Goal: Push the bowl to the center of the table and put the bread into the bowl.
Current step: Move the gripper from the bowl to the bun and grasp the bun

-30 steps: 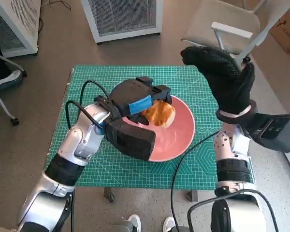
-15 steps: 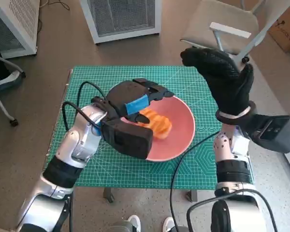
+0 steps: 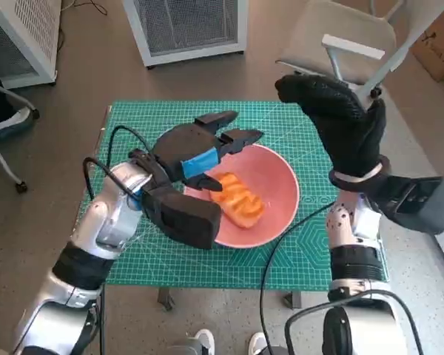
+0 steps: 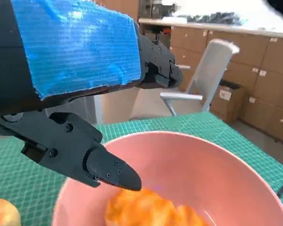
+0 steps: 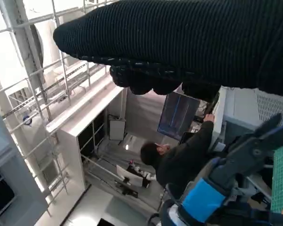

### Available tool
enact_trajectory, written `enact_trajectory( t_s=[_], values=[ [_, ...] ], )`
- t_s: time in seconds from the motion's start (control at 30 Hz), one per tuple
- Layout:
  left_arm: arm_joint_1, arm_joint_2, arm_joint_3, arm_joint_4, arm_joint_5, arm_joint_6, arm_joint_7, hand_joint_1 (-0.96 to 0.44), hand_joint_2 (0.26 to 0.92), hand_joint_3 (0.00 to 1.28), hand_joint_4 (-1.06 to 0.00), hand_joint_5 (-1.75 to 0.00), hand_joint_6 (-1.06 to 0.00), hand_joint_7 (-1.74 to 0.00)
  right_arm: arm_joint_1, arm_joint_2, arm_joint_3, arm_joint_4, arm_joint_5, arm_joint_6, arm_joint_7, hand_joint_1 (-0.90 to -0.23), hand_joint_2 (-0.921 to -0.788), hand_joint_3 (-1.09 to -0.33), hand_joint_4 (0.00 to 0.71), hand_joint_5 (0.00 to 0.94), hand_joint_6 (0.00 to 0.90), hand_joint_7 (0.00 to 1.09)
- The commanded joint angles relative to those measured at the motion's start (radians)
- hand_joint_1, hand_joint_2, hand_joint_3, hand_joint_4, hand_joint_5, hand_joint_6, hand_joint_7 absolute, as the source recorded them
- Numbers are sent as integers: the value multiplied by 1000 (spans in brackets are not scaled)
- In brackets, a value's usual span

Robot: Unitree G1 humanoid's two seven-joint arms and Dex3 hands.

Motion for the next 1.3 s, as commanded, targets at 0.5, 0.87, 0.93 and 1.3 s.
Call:
enact_trajectory(
  t_s=[0.5,0.87,0.93,1.3],
  values=[
    [218,227,284,-246,-129,-116,0,-582,873,11,-70,-2,-229,-57,-7,-10,-1,26,-2,18,22,-647,-921,-713,207,0,-1,561],
    [373,315,448,-340,-175,-76,-21,-519,822,0,-133,-18,-290,-80,-19,-7,-2,47,-1,22,33,-646,-921,-713,203,0,-1,564],
    [389,318,461,-353,-182,-64,-23,-496,809,0,-145,-19,-302,-82,-21,-7,-3,51,-1,22,35,-646,-921,-713,203,0,-1,565],
    [475,297,514,-446,-226,80,-55,-375,761,0,-180,-18,-328,-84,-32,-5,-3,60,-1,31,42,-662,-921,-711,204,0,-1,569]
  ],
)
